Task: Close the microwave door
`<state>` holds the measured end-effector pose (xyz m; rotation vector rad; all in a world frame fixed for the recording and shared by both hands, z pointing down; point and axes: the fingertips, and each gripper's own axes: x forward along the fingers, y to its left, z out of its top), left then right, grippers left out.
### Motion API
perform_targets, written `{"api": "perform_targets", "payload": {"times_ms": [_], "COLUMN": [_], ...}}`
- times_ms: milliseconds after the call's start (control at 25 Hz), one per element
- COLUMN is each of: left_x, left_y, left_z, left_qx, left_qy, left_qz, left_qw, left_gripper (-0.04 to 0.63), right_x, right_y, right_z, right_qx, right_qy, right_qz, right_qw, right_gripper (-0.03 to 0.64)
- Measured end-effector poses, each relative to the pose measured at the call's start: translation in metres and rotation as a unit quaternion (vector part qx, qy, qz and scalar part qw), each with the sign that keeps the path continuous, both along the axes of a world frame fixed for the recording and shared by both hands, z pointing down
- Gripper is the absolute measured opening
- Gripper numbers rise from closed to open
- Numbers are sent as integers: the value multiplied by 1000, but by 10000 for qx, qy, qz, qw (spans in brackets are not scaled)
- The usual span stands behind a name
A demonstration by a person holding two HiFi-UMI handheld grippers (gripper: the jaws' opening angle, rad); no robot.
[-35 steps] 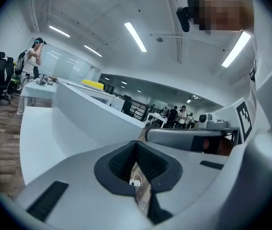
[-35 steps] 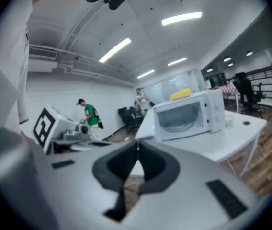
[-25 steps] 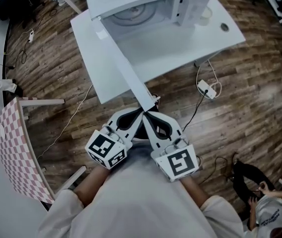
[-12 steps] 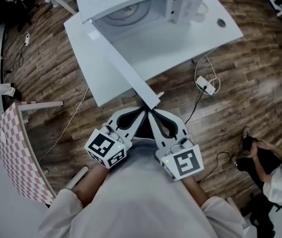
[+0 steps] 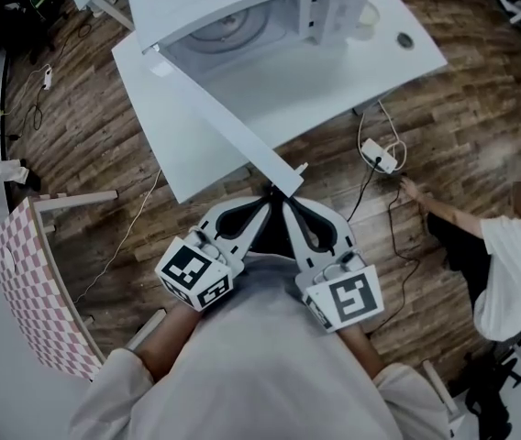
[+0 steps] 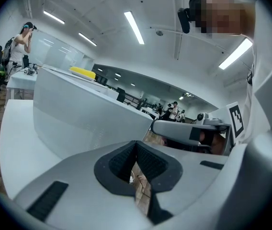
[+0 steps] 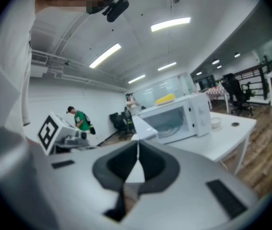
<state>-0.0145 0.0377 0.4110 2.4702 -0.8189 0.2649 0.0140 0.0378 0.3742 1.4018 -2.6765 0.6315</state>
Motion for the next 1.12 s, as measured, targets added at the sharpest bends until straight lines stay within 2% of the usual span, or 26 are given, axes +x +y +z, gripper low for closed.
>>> {"api": "perform_targets", "payload": {"times_ms": [360, 680, 1120], "left_x": [13, 15, 17], "left_y": [-17, -30, -52], "left_z": [-7, -9, -9], "left_qx": [79, 71, 53], "left_qy": [6, 47, 302], "left_qz": [267, 421, 588], "left_qw": [9996, 9991, 9978], "left_gripper": [20, 20, 20], "right_x": [16, 36, 60], "right_y": [-12, -31, -57], "right_z": [2, 1, 3], "right_qx": [-7, 49, 39], "right_qy": [-20, 2, 165], "right_qz": [146, 490, 884], "right_qw": [9999, 9988, 9959], "right_gripper": [25, 25, 25]}}
